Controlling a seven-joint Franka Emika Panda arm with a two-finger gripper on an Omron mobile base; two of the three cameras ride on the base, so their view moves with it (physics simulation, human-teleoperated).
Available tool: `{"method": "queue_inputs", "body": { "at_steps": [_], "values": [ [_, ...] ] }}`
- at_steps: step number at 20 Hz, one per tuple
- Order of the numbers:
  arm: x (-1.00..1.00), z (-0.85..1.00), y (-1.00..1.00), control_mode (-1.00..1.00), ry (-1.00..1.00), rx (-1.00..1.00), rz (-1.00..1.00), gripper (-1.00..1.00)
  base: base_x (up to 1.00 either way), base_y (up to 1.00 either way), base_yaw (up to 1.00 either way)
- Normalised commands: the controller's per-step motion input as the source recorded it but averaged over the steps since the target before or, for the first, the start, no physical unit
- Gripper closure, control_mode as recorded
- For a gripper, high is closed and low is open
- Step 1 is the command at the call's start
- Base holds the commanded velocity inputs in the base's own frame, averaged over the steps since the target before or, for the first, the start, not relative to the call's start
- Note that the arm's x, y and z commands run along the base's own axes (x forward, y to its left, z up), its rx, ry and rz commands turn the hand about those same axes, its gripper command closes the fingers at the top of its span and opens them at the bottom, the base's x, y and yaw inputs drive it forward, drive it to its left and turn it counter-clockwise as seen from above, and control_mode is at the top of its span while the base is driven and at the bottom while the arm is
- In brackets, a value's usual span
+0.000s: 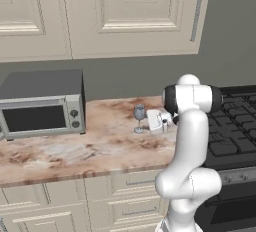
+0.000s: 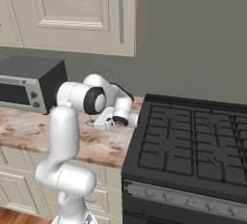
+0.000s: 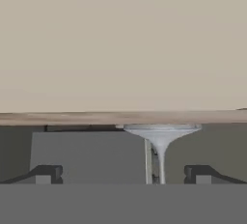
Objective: Retrieve the wine glasses from the counter and place one next to each plate.
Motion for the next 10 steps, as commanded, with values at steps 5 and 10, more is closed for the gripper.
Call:
{"method": "queue_inputs", "body": {
  "at_steps": [5,10],
  "values": [
    [0.10,0.00,0.05,-1.00,0.09,0.01,0.00,-1.00,0.00,0.00,0.00],
    [0.00,0.03,0.01,-1.00,0.11,0.01,0.00,-1.00,0.00,0.00,0.00]
  ]
}}
